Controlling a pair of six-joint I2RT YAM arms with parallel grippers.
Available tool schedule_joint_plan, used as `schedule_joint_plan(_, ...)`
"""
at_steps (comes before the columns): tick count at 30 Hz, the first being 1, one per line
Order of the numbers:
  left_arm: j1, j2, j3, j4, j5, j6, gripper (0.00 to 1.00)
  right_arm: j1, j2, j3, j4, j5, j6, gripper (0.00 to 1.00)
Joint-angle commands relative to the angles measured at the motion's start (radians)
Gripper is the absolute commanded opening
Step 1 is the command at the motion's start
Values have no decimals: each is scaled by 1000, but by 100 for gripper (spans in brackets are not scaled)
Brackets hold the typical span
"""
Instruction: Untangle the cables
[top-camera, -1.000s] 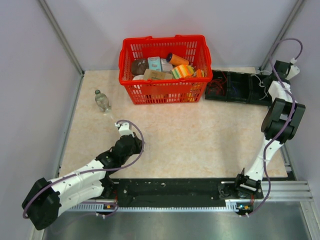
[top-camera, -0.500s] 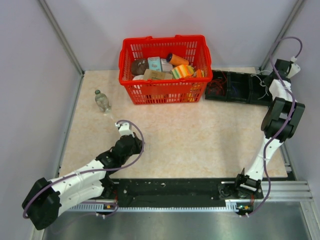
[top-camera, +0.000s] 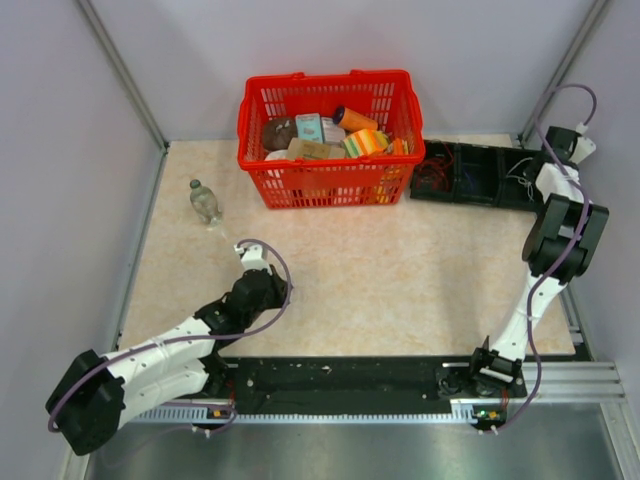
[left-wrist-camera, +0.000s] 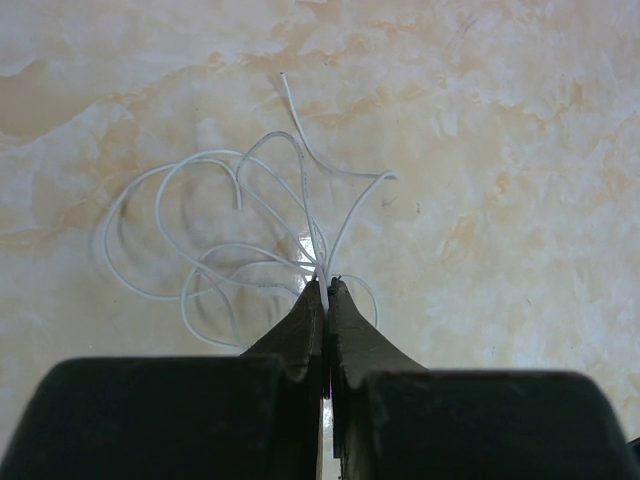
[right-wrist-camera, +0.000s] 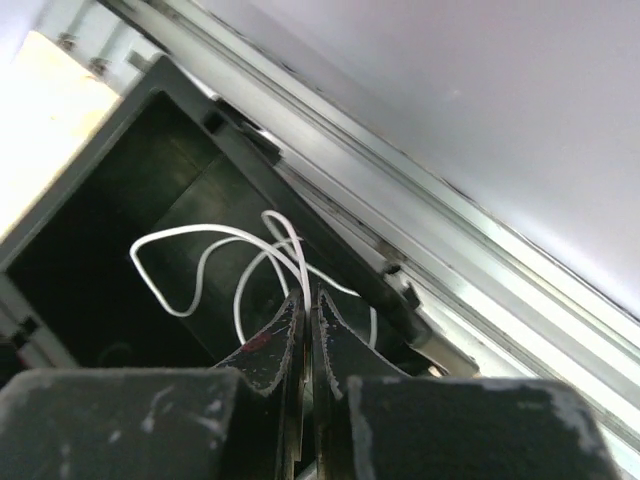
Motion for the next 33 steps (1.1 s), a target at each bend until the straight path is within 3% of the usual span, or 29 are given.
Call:
schedule_joint_plan(1, 0, 9, 23, 50, -2, 15, 0, -16, 48, 159, 24, -119, -46, 1)
schedule_joint_plan(5, 0, 12, 27, 42, -15, 18, 0, -6, 143, 279, -67, -139, -20, 15)
schedule_joint_plan(10, 2, 36, 50, 19, -19, 16, 0, 33, 109, 244, -70, -112, -12, 49)
schedule_joint_plan(18, 0, 21, 34, 42, 19, 29, 0, 98, -88, 171, -231, -37, -29, 73)
schedule_joint_plan(24, 0, -10, 17, 50, 45, 36, 0, 98, -436, -209, -197, -101, 90, 89)
schedule_joint_plan(27, 0, -16, 18, 50, 59, 51, 0, 99, -608, -410, -119, -145, 81, 92)
schedule_joint_plan(31, 0, -13, 21, 53, 70, 62, 0, 127, -830, -643, -41, -251, 63, 91)
schedule_joint_plan(33, 0, -1, 26, 56, 67, 59, 0, 211, -930, -743, 13, -338, 37, 88)
